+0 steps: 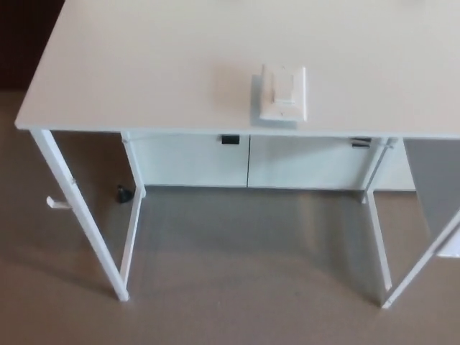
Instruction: The robot walk towards a table in front and then clicks the light switch button using the right hand's index finger
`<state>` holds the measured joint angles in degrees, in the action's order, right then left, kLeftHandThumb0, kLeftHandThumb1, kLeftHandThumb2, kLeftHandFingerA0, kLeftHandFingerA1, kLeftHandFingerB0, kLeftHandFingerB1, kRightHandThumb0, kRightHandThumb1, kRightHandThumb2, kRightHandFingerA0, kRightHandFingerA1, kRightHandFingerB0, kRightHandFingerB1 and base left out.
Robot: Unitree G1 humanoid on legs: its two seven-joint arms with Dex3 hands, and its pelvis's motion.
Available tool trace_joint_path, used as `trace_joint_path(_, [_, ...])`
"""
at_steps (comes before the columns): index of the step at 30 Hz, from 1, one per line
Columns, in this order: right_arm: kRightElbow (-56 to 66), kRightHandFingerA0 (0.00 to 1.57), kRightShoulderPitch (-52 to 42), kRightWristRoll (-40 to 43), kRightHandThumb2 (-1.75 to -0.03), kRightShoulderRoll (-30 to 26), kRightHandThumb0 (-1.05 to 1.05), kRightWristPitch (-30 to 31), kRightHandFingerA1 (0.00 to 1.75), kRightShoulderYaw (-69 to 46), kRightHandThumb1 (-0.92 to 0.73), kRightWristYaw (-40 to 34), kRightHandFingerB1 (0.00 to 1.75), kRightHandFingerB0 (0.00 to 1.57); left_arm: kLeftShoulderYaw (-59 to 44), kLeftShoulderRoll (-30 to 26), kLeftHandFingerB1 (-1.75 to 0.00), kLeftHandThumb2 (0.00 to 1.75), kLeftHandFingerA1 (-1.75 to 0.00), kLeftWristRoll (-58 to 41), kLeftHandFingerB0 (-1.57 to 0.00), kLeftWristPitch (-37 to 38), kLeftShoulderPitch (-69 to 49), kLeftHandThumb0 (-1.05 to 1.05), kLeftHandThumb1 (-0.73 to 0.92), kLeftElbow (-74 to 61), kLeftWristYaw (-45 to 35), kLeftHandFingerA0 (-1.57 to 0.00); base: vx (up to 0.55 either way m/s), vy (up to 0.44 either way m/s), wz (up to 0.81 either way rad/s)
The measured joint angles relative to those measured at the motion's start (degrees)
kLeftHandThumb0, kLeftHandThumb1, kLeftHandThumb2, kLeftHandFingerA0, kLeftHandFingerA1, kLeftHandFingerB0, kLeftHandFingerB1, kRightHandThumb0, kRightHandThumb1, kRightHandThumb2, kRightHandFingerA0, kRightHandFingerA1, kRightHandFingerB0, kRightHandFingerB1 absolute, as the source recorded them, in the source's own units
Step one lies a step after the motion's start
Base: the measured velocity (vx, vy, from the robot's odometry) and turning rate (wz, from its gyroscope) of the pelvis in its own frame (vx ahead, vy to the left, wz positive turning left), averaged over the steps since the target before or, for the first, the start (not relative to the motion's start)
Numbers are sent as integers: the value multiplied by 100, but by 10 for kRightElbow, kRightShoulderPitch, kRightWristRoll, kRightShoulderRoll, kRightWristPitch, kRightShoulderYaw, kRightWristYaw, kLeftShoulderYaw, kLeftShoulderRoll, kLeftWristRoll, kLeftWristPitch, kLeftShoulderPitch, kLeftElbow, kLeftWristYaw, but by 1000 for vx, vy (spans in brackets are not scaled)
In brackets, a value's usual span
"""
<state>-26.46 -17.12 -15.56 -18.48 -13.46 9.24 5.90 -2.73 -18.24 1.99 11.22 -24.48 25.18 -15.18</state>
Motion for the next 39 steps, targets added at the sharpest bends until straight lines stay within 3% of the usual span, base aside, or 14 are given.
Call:
trace_joint_path(25, [8,65,31,-8,-60,-7,-35,26,44,13,-68,14,39,52,1,-2,-40,56,-43,3,-55,1,19,-30,54,3,0,-56,218,-73,6])
trace_joint_path(39, [11,67,23,-14,-59,-4,-36,31,43,26,-68,20,38,53,8,-4,-40,56,-43,11,-55,2,-6,-30,54,-12,5,-58,145,144,-6])
